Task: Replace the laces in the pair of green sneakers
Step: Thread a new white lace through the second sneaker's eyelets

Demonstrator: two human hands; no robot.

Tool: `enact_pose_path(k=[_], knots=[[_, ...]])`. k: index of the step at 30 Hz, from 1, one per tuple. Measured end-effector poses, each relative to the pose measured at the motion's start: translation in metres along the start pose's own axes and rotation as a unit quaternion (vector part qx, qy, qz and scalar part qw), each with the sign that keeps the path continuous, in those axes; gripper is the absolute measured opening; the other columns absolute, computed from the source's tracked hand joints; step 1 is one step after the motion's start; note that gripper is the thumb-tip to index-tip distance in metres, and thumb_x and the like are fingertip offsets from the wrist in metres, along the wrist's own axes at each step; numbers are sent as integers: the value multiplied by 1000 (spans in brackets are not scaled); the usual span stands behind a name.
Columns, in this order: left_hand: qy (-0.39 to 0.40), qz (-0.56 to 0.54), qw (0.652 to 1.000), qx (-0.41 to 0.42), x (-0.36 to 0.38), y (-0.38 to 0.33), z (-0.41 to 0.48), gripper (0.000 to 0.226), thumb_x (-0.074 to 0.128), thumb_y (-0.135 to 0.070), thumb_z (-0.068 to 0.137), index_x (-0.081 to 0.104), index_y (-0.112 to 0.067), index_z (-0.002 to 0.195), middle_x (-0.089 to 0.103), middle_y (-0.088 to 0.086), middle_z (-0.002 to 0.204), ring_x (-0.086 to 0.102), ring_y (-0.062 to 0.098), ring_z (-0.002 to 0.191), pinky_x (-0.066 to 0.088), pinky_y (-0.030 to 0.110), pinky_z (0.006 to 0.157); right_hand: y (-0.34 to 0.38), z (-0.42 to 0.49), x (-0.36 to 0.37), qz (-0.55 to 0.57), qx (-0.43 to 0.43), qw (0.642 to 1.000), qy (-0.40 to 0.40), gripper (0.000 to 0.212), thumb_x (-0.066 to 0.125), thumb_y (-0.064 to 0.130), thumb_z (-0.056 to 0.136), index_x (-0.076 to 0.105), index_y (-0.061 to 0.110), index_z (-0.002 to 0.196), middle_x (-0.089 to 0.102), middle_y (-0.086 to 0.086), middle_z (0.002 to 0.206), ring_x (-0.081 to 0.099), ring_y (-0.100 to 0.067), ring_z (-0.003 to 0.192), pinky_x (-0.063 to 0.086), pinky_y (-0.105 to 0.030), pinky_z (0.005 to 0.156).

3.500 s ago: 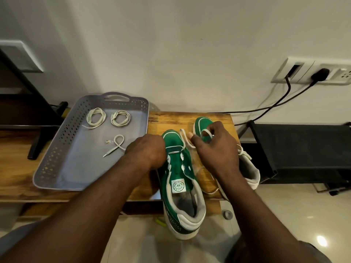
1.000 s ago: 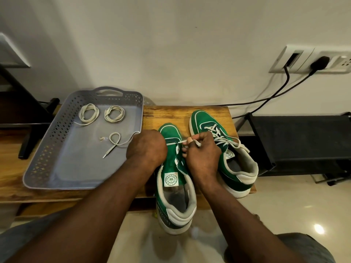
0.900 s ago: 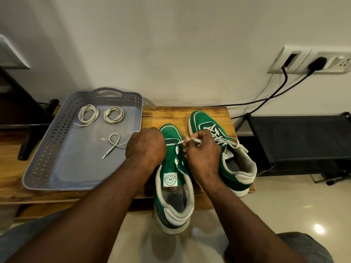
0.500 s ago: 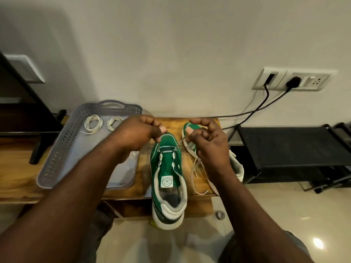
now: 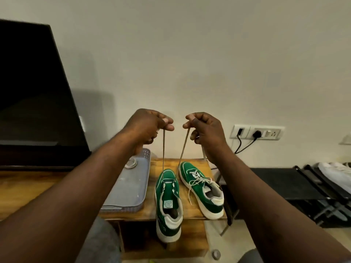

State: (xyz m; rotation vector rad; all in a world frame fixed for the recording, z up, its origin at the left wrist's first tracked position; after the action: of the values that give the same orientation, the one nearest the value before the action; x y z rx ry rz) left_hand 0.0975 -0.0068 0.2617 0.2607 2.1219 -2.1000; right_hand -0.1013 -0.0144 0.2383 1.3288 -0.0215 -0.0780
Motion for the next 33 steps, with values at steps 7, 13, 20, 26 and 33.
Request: enact_pose_path(k=[7, 13, 20, 26, 33], knots=[[-26, 39, 999, 20, 7, 1, -37, 18, 60, -16, 103, 78, -19, 102, 80, -5, 88, 57, 18, 65, 43, 27, 59, 22, -36, 5, -57, -25, 998, 8, 20, 54, 19, 107, 73, 12, 107, 79, -8, 92, 59, -18, 58, 41, -24, 51], [-128, -44, 991, 8, 20, 63, -51, 17, 66, -10, 98, 73, -20, 109, 76, 3, 99, 76, 20, 70, 61, 34, 62, -33, -66, -3, -90, 32, 995, -15, 27, 51, 6, 104, 75, 18, 102, 79, -5, 94, 60, -17, 57, 44, -18, 49], [-30, 196, 979, -44, 40, 155, -19, 46, 72, -17, 82, 72, -32, 125, 74, -6, 120, 72, 21, 100, 62, 42, 90, -122, -74, -2, -218, 99, 971, 0, 19, 66, 11, 96, 80, 23, 97, 79, 6, 95, 75, -15, 76, 61, -27, 68], [13, 368, 929, -51, 58, 222, 31, 43, 67, -24, 93, 68, -32, 135, 71, 3, 132, 68, 28, 112, 57, 36, 91, -193, -61, 11, -396, 117, 908, 78, 27, 78, 41, 90, 76, 25, 111, 74, 9, 104, 68, -14, 95, 56, -34, 85], [15, 475, 878, -53, 82, 259, 78, 26, 61, -22, 97, 72, -27, 120, 71, 8, 117, 67, 31, 100, 57, 38, 79, -243, -61, 23, -496, 119, 852, 119, 58, 71, 53, 87, 61, 23, 135, 65, -2, 131, 63, -26, 114, 54, -39, 93]])
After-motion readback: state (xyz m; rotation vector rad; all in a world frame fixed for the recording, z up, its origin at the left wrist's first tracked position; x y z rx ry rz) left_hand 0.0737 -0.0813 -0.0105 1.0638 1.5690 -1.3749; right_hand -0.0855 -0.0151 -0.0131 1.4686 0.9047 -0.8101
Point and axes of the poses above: each hand's wrist, its own z-axis towards the middle knuckle, its own x-axis out of the palm, y = z × x, the point moved 3 cm from there along z, towards the middle knuckle
